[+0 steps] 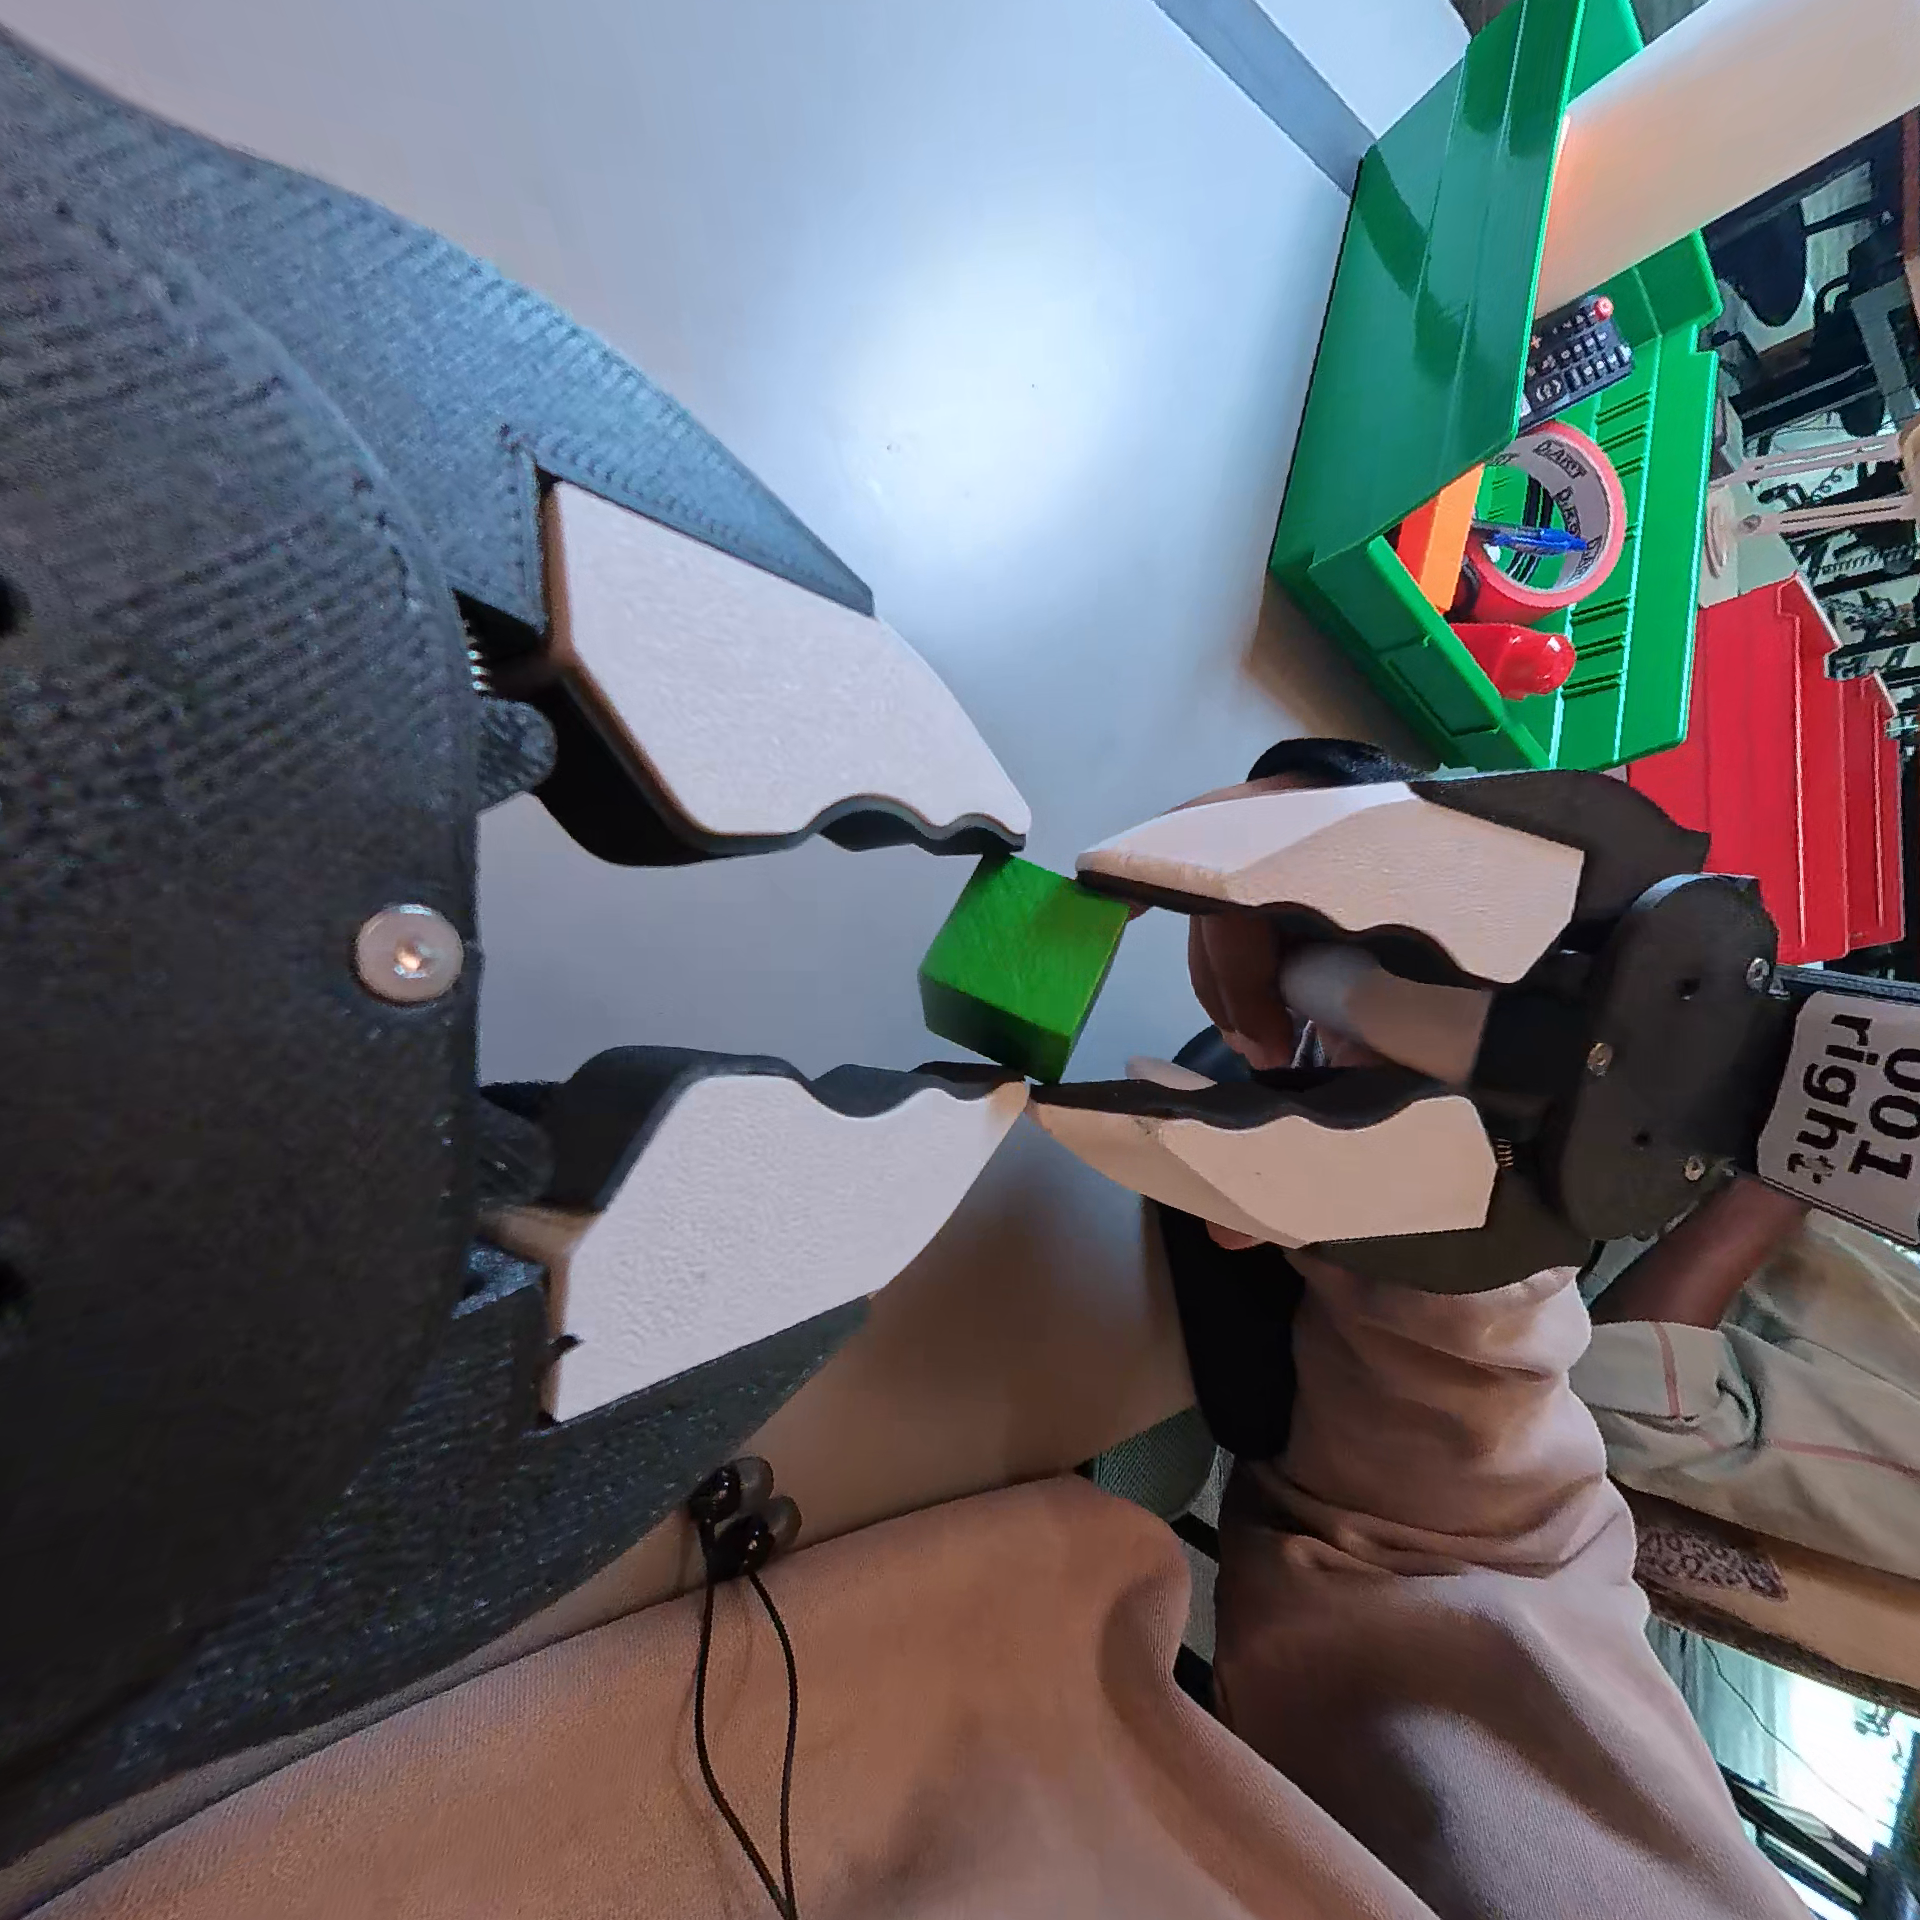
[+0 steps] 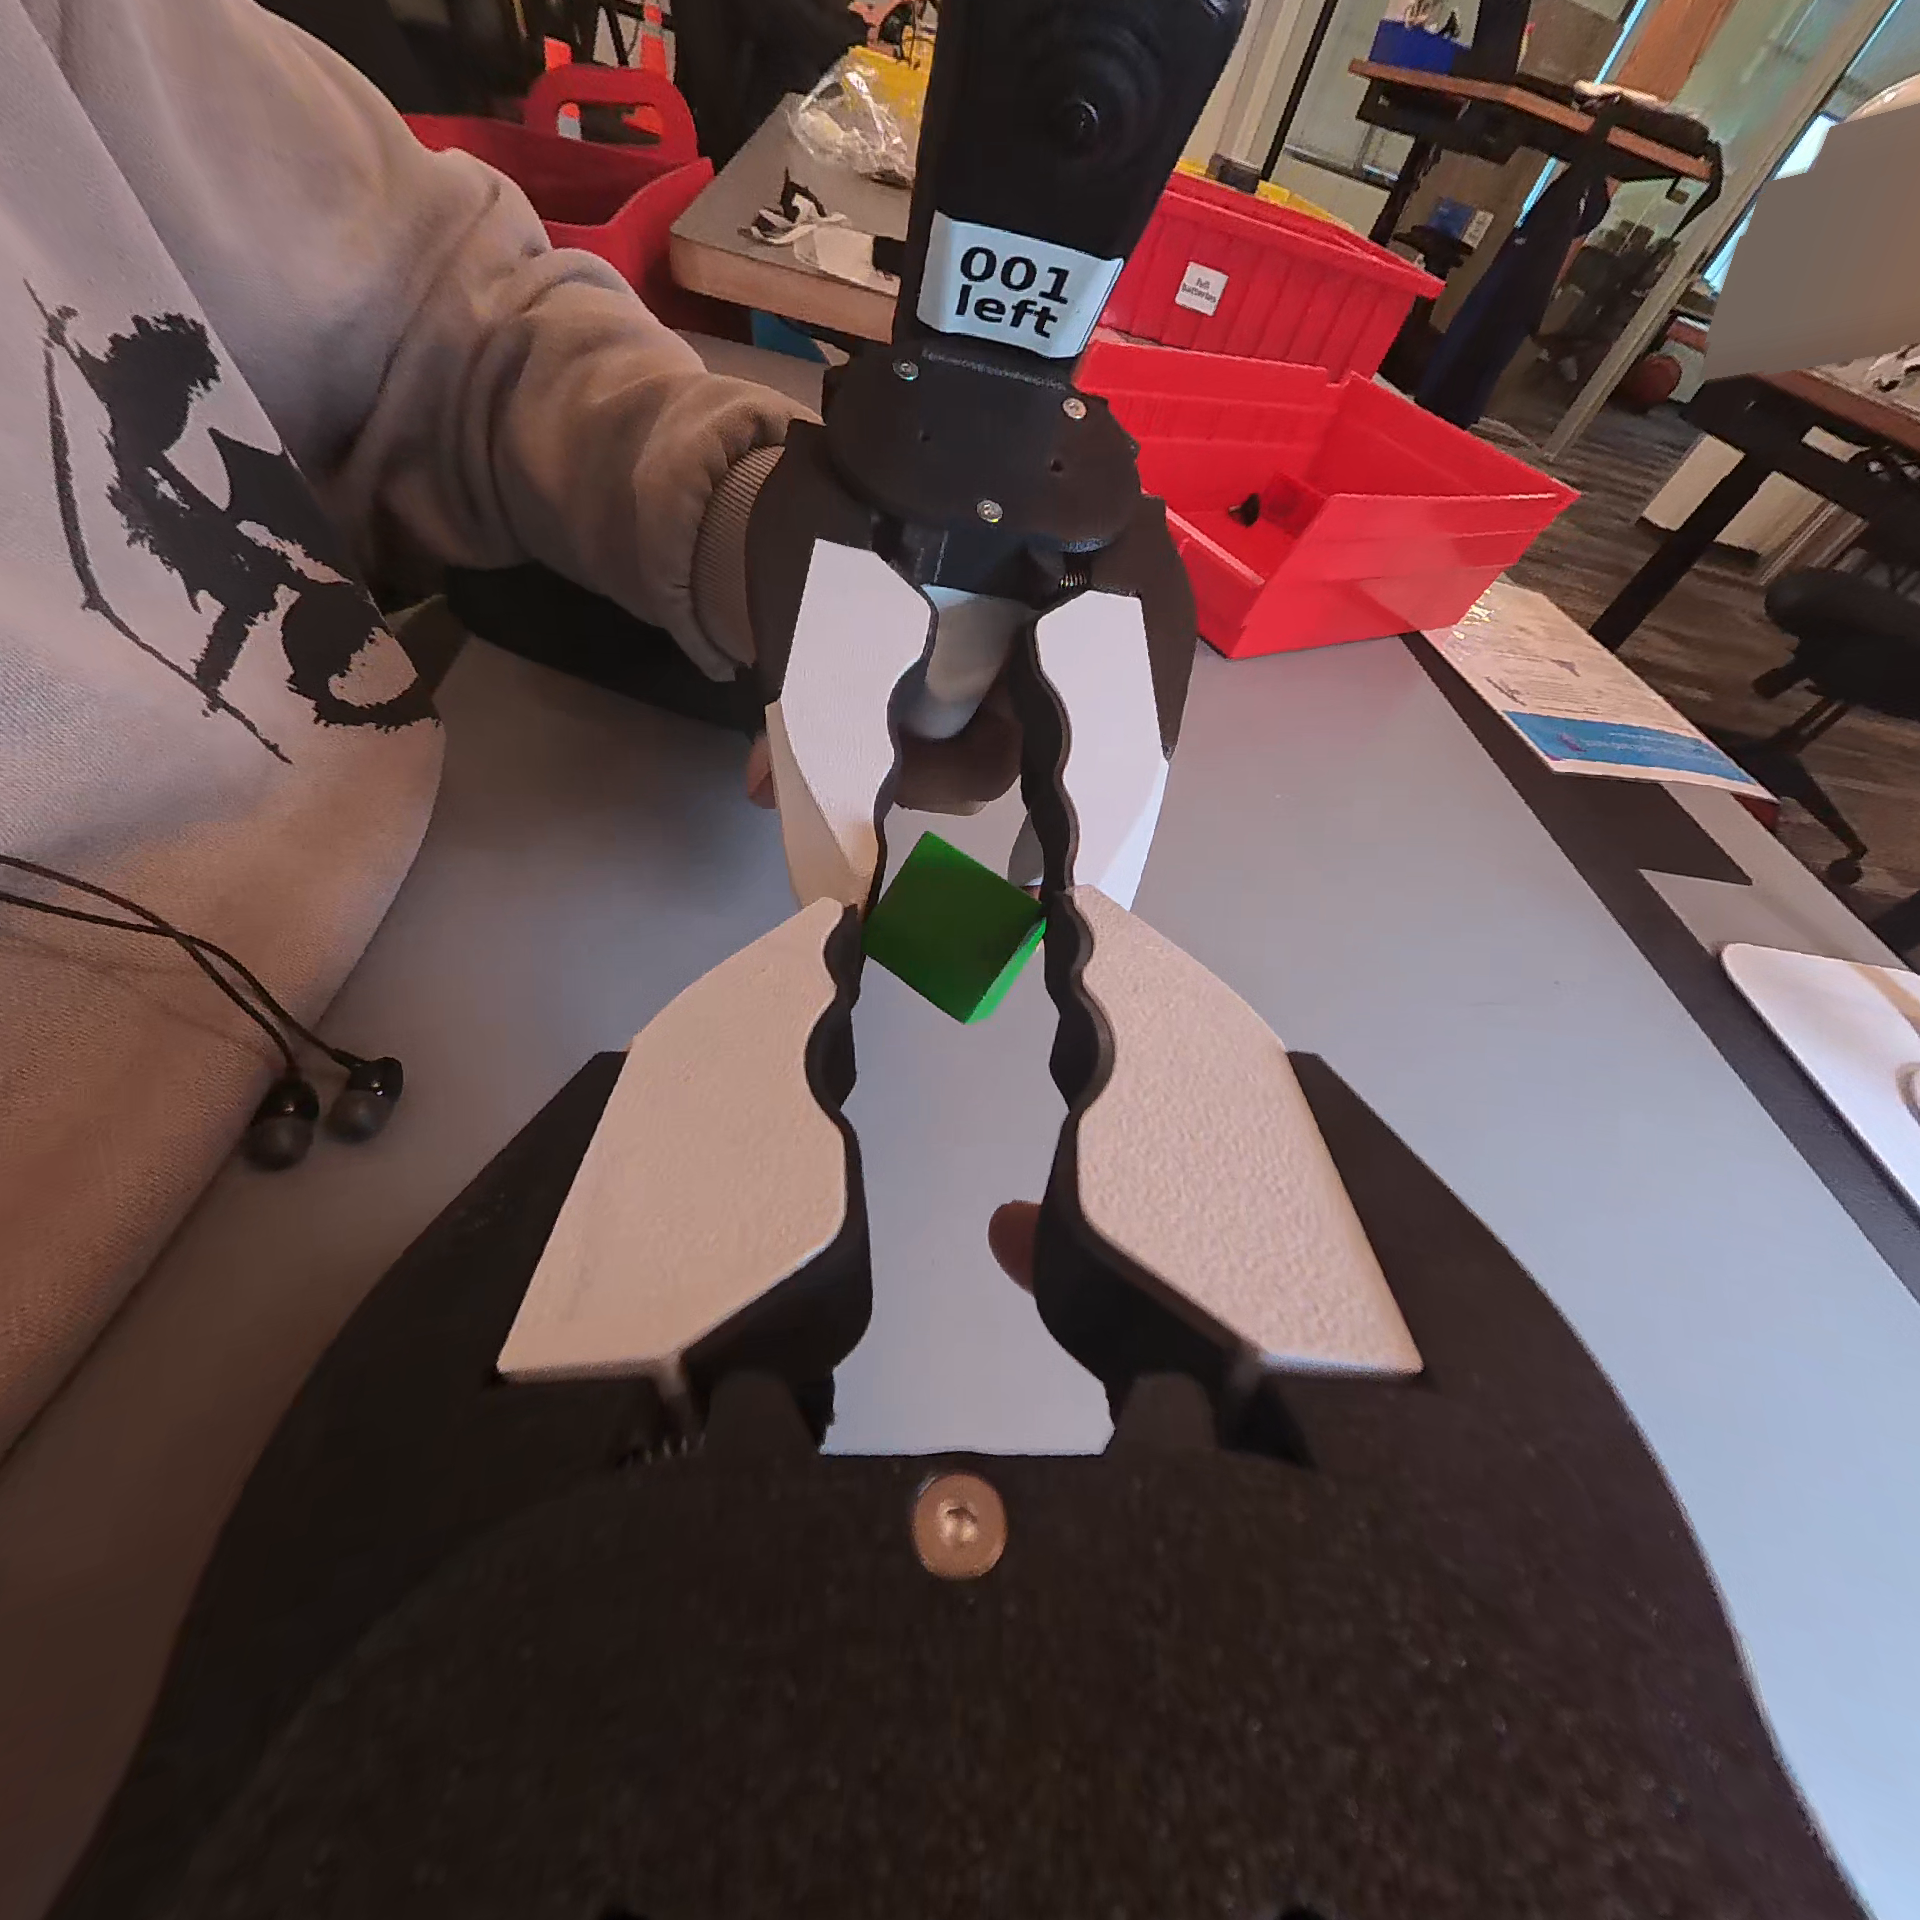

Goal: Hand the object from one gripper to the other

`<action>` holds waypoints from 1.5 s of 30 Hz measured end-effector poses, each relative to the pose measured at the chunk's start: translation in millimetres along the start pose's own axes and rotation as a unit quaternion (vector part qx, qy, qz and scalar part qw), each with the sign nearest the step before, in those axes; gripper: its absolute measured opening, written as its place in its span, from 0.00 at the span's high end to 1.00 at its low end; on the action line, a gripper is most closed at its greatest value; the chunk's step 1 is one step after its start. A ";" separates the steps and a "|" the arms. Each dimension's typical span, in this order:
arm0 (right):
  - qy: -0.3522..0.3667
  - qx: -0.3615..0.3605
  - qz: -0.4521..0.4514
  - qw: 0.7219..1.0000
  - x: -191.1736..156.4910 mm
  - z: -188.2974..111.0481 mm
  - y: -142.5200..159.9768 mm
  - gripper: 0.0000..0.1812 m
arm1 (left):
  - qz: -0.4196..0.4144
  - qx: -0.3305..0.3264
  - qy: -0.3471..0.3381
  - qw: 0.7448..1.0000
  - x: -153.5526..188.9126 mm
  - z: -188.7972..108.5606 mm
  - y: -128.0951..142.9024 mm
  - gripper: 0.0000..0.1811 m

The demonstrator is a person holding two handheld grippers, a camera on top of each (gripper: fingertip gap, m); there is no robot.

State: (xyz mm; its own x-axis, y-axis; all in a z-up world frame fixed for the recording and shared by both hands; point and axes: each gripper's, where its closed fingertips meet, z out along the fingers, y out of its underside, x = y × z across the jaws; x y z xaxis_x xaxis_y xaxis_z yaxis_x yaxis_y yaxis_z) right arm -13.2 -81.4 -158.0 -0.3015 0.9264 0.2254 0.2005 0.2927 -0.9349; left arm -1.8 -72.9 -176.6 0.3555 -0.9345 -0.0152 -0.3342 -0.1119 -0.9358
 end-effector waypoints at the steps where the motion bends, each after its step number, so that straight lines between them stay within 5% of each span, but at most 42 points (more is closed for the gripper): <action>1: 0.001 0.000 0.000 1.000 0.3 0.0 -0.3 0.81 | 0.000 0.000 -0.001 1.000 -0.3 -0.1 -0.1 0.78; 10: -0.018 0.082 0.070 0.994 6.9 -12.8 -21.8 0.83 | 0.028 0.050 -0.017 0.998 -2.7 -9.2 -15.9 0.73; 17: -0.069 0.203 0.185 0.959 16.3 -32.5 -46.7 0.83 | 0.106 0.099 -0.077 0.986 -4.3 -22.8 -38.2 0.74; 30: -0.127 0.268 0.285 0.911 19.3 -34.8 -55.4 0.83 | 0.146 0.132 -0.121 0.973 2.6 -29.0 -55.8 0.76; 35: -0.140 0.275 0.336 0.890 23.1 -28.6 -52.4 0.84 | 0.281 0.117 -0.199 0.931 7.4 -31.4 -60.2 0.76; 42: -0.152 0.254 0.458 0.838 34.4 -15.7 -40.0 0.83 | 0.484 0.045 -0.305 0.819 0.8 -32.2 -50.8 0.75; 45: -0.162 0.258 0.508 0.806 38.7 -13.3 -36.2 0.83 | 0.500 0.020 -0.321 0.804 -8.3 -31.9 -44.5 0.75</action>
State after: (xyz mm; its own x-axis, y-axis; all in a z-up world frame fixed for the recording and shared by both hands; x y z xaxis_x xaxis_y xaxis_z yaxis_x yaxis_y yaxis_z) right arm -19.8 -53.0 -111.7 -0.4704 0.4916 -0.7328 0.1073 -0.7924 -0.6004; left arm -17.7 -70.9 -123.6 0.3087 -0.1825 -0.9335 -0.7097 0.6092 -0.3538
